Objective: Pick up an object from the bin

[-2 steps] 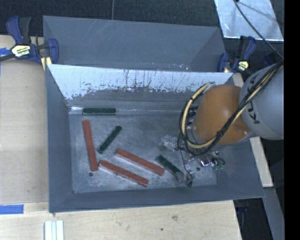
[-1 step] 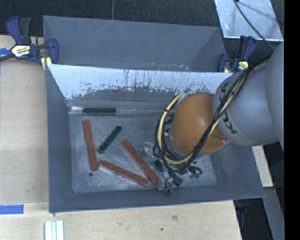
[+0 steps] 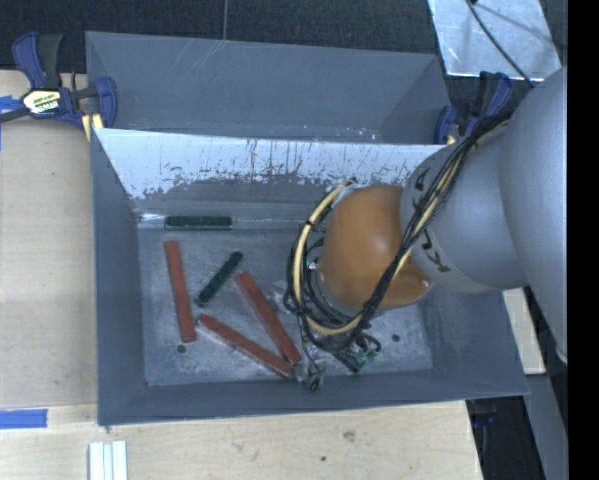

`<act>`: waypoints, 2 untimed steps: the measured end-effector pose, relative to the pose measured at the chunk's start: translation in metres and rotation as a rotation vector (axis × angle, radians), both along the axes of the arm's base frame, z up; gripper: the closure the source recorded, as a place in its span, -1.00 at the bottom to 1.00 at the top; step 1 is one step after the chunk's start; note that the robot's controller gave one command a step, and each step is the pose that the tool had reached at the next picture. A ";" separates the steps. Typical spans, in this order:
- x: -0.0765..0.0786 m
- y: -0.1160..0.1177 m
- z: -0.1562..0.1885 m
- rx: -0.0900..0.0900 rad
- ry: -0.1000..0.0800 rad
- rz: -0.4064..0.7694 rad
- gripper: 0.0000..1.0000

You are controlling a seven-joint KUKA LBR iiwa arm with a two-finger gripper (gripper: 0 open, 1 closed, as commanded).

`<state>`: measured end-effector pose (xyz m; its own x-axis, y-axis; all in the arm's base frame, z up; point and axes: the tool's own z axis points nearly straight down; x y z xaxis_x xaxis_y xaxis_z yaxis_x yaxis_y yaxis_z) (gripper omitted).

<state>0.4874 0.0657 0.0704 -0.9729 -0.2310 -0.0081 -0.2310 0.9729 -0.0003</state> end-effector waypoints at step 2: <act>-0.001 0.043 0.001 0.002 -0.003 -0.190 1.00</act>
Offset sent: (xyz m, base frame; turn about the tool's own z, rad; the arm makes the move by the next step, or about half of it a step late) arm -0.0034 0.0433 -0.0004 0.1923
